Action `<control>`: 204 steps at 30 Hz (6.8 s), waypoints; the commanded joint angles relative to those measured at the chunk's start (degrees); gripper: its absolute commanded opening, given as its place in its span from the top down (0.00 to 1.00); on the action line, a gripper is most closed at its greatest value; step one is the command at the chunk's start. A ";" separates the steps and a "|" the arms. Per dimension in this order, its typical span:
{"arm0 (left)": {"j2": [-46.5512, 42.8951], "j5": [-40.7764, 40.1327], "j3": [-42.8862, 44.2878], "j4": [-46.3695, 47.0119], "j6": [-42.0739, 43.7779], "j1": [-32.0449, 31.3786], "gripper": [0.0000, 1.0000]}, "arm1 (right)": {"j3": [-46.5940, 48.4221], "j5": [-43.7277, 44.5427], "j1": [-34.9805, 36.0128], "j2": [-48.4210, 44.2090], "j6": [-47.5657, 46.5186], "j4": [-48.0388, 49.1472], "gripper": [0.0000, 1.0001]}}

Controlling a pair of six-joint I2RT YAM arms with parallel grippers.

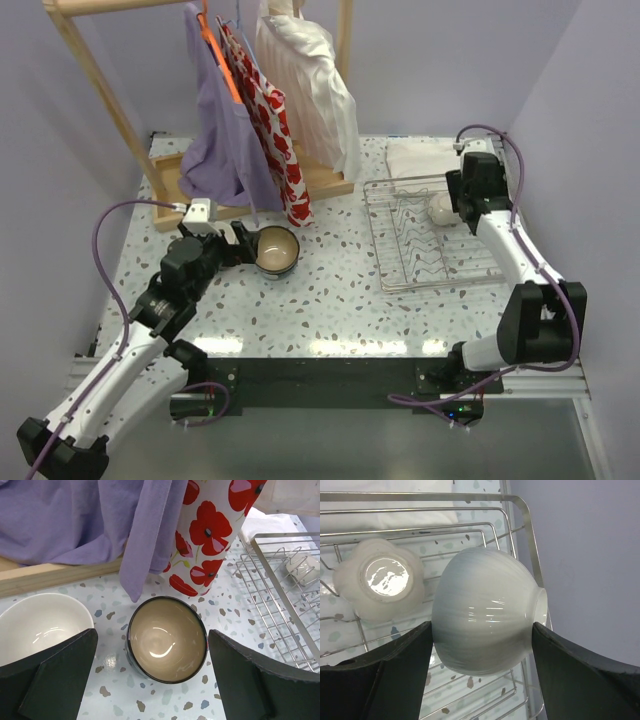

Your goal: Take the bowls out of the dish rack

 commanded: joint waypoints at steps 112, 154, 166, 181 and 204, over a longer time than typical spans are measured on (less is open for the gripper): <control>53.53 21.26 15.38 50.22 -29.84 -14.83 0.77 | -14.97 -68.64 6.94 -26.29 61.58 20.72 1.00; 25.84 -13.36 21.16 -18.74 -10.34 -13.78 1.00 | -9.17 -60.64 6.94 -26.47 41.27 0.86 0.01; 37.97 -15.31 33.12 -29.66 -2.16 -6.75 1.00 | -9.97 -60.20 6.94 -26.82 39.78 -0.55 0.01; 44.21 -13.11 30.24 -28.71 -2.50 -6.75 1.00 | -11.55 -60.11 7.03 -26.47 39.51 -0.55 0.01; 33.85 -12.50 28.21 -25.72 -6.99 -6.75 0.16 | -11.64 -52.83 6.94 -26.12 37.58 -3.62 0.01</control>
